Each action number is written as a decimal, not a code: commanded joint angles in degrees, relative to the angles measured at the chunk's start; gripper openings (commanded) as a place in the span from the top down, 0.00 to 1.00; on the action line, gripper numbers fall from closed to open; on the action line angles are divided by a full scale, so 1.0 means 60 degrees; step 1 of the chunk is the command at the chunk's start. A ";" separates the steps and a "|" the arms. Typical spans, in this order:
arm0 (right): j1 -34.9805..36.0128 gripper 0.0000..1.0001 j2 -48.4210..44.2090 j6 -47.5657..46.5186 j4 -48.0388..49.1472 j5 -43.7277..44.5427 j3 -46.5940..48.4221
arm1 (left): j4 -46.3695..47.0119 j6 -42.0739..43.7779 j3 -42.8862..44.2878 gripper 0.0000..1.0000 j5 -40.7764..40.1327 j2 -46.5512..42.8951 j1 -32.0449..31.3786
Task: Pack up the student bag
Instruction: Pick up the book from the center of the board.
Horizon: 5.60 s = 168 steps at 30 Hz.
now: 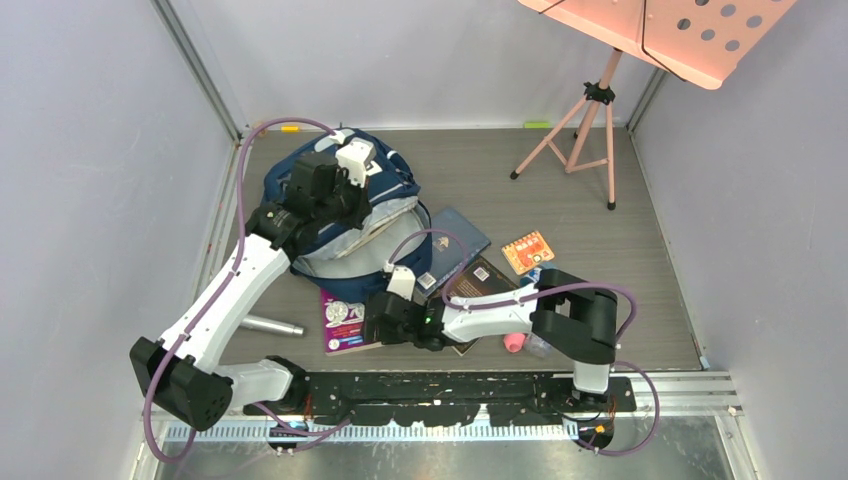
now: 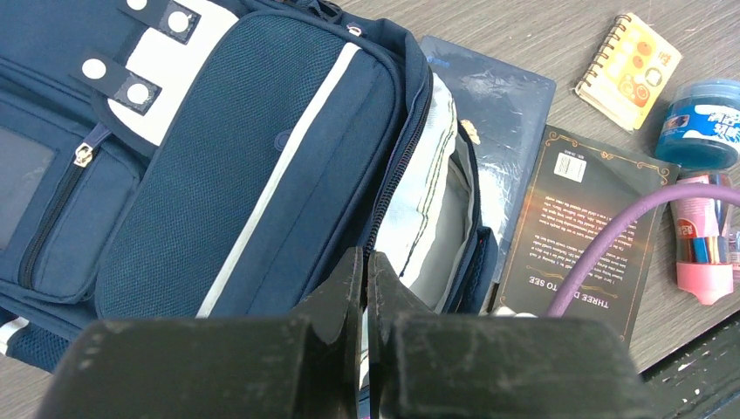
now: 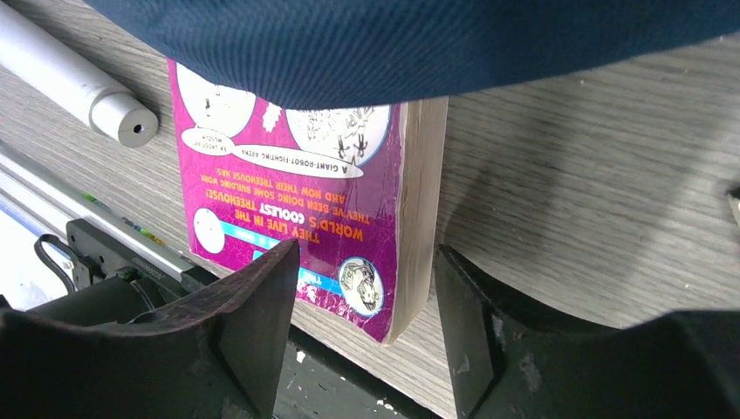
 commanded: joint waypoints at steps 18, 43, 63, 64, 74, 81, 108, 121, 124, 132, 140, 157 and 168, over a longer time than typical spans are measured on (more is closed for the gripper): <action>0.0213 1.00 -0.0541 -0.0233 -0.2124 0.0942 0.0499 | 0.0588 0.0134 0.0052 1.00 -0.0319 -0.0321 0.0048; -0.0170 0.99 -0.6737 -0.0754 -0.1097 -0.0869 -0.3107 | -0.0425 -0.5337 -0.4290 0.23 0.1733 -0.3430 0.0034; 0.0369 0.99 -0.5668 -0.2165 -0.0937 0.0605 -0.2957 | 0.1718 -0.7819 -0.6163 0.16 0.3536 -0.2357 -0.0953; 0.0393 0.99 -0.5627 -0.2106 -0.0934 0.0792 -0.3007 | 0.1312 -0.7683 -0.6165 0.16 0.3179 -0.2427 -0.0962; 0.0379 1.00 -0.4642 -0.1224 -0.1182 0.0928 -0.3261 | -0.1269 -0.8552 -0.7684 0.15 -0.0102 -0.5596 -0.0962; -0.0225 0.68 -0.4041 -0.1431 -0.0855 -0.0261 -0.3231 | -0.1382 -0.9192 -0.8476 0.08 -0.0185 -0.6106 -0.0954; -0.2069 0.37 -0.0441 -0.0725 0.4684 -0.6253 -0.3513 | 0.1699 -1.0320 -1.0129 0.69 0.1376 -0.5572 -0.0959; -0.1958 0.96 -0.2091 -0.1181 0.1806 -0.5047 -0.3308 | 0.0807 -0.9668 -0.9521 0.55 0.0961 -0.6228 -0.0949; -0.1957 1.00 -0.3324 -0.1928 0.0210 -0.4741 -0.3140 | 0.0677 -0.9454 -0.9203 0.44 0.0929 -0.6437 -0.0948; -0.1957 1.00 -0.6134 -0.4264 -0.5268 -0.4580 -0.1449 | -0.0223 -0.7712 -0.6919 0.09 0.0769 -0.6032 -0.0948; -0.1985 1.00 -0.8447 -0.4473 -0.5296 -0.1401 -0.0199 | 0.2177 -0.6781 -0.5259 0.00 0.2685 -0.5349 -0.0933; -0.1972 1.00 -0.8581 -0.4688 0.1401 -0.1646 -0.1175 | 0.7086 -0.8142 -0.5998 0.13 0.4843 -0.4707 -0.0933; -0.2456 0.22 -0.8881 -0.5119 0.0200 -0.1238 -0.1408 | 0.7435 -0.7347 -0.5800 1.00 0.5220 -0.5665 -0.0933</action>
